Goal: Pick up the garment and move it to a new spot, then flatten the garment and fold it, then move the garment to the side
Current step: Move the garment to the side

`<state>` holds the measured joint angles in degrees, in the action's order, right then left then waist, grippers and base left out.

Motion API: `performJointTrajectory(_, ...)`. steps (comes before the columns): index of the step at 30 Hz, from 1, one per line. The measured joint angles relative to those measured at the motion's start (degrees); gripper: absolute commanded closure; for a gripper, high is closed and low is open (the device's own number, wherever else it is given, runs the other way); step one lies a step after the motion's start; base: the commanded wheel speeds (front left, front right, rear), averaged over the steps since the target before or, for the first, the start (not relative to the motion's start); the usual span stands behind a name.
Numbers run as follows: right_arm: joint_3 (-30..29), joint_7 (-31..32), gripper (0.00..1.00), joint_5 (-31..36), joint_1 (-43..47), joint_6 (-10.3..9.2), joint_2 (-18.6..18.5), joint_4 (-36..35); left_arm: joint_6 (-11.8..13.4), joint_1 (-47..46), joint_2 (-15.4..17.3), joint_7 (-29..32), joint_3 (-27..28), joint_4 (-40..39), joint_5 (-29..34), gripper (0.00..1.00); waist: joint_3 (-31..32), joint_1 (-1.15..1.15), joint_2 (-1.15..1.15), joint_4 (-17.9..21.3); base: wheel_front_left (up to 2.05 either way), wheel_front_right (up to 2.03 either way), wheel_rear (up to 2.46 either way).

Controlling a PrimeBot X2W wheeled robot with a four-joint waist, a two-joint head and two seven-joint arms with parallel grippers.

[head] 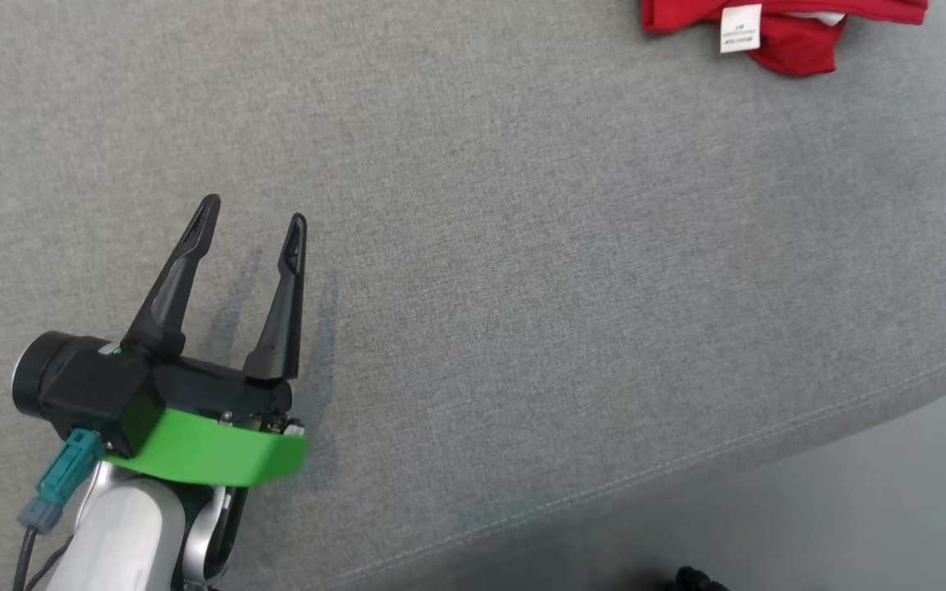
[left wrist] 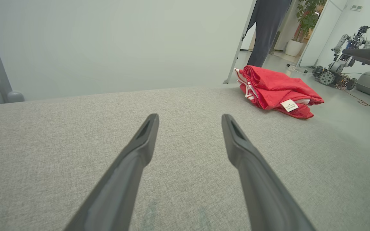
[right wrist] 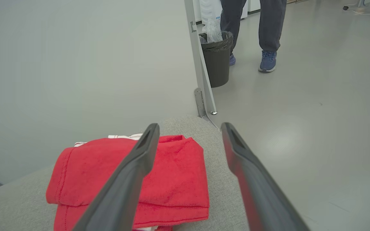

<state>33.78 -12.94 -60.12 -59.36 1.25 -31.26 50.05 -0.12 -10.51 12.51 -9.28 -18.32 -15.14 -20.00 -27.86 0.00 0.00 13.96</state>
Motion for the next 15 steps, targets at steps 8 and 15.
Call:
performJointTrajectory(8, 0.5, -1.4, 0.00, 2.0, 1.9, 1.25, 2.2, -4.8, 2.9, 0.0, -2.5, -2.0, 1.8, 4.0, -0.1, 0.00, 5.9, 0.00, 0.00, -0.2, 0.00, 0.00, 0.00)
performJointTrajectory(15, 2.2, -1.7, 0.00, 5.0, 7.0, 1.25, 4.8, -10.1, 3.9, 0.8, -3.6, -2.7, 1.9, 6.9, 0.0, 0.00, 10.8, 0.00, 0.00, -1.5, 0.00, 0.00, 0.00)
